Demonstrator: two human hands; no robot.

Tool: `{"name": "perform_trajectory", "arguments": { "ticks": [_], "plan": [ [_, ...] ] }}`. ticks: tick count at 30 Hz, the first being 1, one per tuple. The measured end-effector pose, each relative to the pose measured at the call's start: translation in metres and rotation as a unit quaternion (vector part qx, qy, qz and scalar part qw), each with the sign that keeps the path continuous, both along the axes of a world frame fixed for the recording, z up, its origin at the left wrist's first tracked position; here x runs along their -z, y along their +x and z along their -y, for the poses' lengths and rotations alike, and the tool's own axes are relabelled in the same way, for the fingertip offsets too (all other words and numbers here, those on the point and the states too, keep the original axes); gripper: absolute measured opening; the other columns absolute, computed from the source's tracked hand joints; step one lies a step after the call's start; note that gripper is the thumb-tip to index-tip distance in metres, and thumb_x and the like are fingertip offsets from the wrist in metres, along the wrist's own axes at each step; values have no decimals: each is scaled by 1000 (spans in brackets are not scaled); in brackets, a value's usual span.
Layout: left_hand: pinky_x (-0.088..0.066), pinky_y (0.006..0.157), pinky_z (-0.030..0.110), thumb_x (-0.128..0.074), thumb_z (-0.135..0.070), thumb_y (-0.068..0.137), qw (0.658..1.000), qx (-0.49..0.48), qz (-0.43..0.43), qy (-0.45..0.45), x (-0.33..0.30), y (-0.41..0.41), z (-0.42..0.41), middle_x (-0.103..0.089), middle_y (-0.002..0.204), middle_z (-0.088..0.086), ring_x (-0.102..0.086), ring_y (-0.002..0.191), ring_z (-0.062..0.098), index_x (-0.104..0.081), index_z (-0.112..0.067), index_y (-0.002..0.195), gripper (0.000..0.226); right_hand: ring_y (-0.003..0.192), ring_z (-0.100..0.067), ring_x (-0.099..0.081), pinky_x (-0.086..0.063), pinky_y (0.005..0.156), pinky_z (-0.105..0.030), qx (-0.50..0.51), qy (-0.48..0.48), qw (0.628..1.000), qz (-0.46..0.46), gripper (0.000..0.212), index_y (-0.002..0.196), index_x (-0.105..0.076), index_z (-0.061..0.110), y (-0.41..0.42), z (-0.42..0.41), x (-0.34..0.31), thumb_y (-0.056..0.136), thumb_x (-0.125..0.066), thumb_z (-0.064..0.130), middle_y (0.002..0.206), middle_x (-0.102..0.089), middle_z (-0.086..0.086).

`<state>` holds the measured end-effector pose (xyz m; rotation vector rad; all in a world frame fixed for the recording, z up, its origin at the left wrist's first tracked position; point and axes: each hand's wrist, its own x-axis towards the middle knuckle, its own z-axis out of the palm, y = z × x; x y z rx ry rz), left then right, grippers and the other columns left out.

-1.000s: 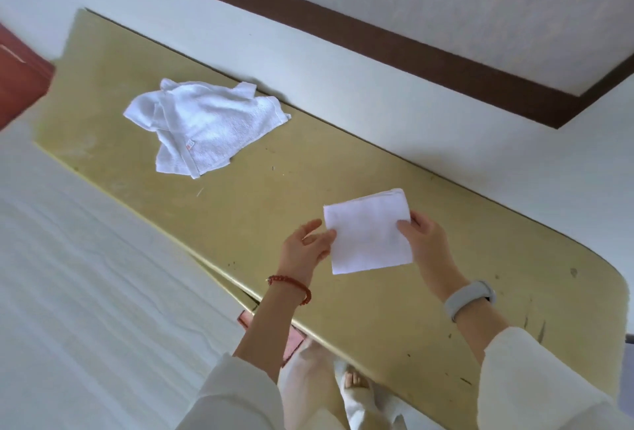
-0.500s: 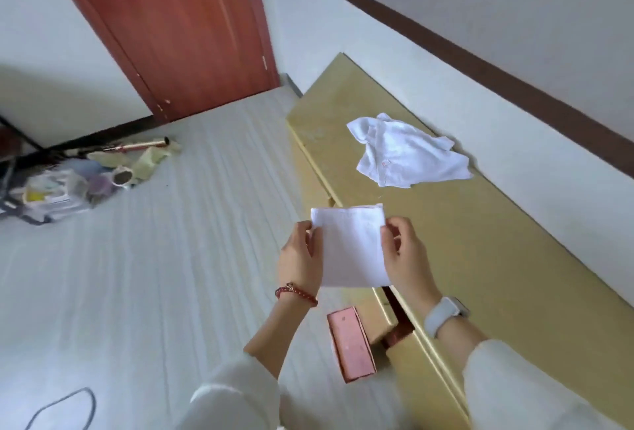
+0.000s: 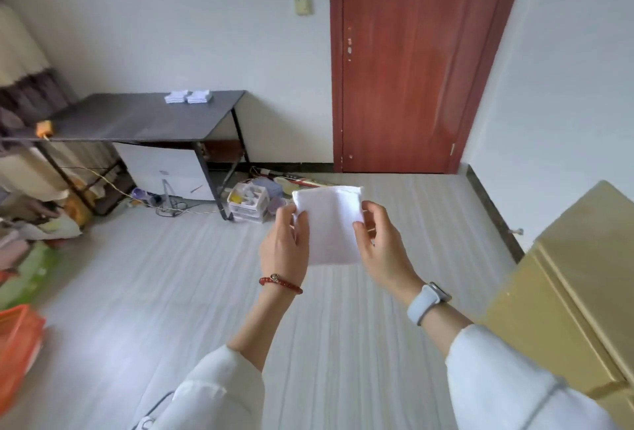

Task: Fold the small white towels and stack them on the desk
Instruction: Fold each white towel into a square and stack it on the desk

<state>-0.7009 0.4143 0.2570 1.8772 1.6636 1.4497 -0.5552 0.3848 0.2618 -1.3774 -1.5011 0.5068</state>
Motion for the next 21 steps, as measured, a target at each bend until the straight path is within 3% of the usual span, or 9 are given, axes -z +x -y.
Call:
{"name": "perform_trajectory", "arguments": {
  "ticks": [2,5,8,13,18,21],
  "plan": [
    [-24,45,29,-38,-28,93,997,-41,45,43,-17,-38,-35,-36,55,-10,-36,47,8,-51,-5,97,26,74,-6,-52,-39,67,-11,-41,30,999,-9,25,119,-48,15,-42,-47,-17,94,-47,15,89,-54,10],
    [-23,49,30,-32,-31,88,989,-97,69,82,-28,-86,-93,-39,62,-6,-38,52,21,-50,-1,99,37,77,-7,-53,-40,69,-13,-66,59,996,-21,16,108,-51,22,-89,-118,-30,92,-45,22,91,-58,7],
    [-26,57,29,-30,-34,86,989,-121,52,70,-23,-130,-158,-44,67,-1,-45,59,30,-50,1,103,44,76,-16,-52,-39,66,-16,-71,60,995,-27,12,97,-51,22,-127,-194,-26,89,-44,28,90,-58,-4],
    [-30,58,30,-24,-49,84,986,-154,17,53,-20,-197,-285,-47,67,2,-48,61,31,-50,-1,103,58,73,-20,-50,-37,64,-23,-92,58,994,-32,4,93,-51,16,-185,-336,-13,93,-47,17,86,-57,-7],
    [-28,58,30,-40,-27,97,982,-187,25,5,-29,-266,-416,-44,66,-1,-46,64,30,-49,-3,100,25,72,-17,-50,-37,65,-20,-129,51,989,-47,11,100,-56,8,-257,-484,-26,92,-49,9,85,-58,-2],
    [-27,57,29,-42,-24,96,974,-222,27,-13,-23,-320,-476,-40,59,-7,-41,61,24,-50,-6,96,20,69,-13,-49,-36,62,-10,-165,38,985,-46,10,98,-56,12,-311,-556,-25,92,-49,8,81,-56,5]
  ]
}}
